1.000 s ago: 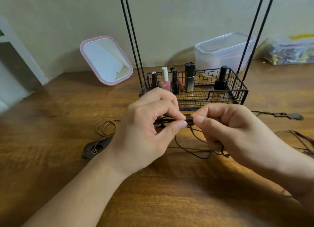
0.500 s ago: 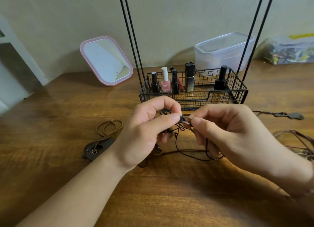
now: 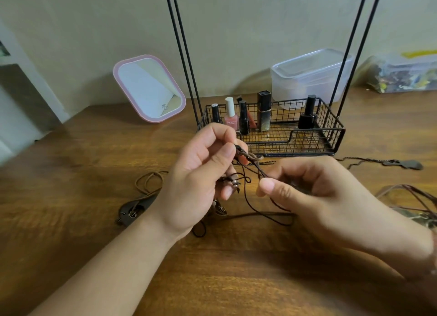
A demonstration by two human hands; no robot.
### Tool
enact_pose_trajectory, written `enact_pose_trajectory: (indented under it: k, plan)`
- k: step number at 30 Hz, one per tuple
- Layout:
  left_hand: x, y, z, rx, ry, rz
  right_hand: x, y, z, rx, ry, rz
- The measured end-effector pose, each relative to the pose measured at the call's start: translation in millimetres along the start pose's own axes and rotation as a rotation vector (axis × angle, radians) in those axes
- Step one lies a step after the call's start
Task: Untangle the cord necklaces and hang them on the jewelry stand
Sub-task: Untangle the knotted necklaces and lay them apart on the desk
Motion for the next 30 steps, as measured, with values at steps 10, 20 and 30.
enact_pose_trajectory:
  k: [10, 20, 30]
  plan:
    - [0.2, 1.9, 3.8, -0.010, -0.128, 0.144, -1.6, -2.2, -8.1, 0.016, -0.139, 0.028]
    - [0.8, 4.9, 2.3, -0.090, -0.114, 0.111, -7.2, 0.3, -2.0, 0.066, -0.146, -0.041]
    - [-2.0, 3.9, 2.3, -0.089, -0.215, 0.046, -5.5, 0.2, -3.3, 0.061, -0.018, -0.092]
Point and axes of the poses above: each hand's wrist, its own y-axis away from the middle knuckle, its own z-axis out of the palm, x = y × z, the point moved 1 cm from there along -y, towards the middle knuckle, and after that the axes turned 2 degrees about z, right-handed, at the moved point
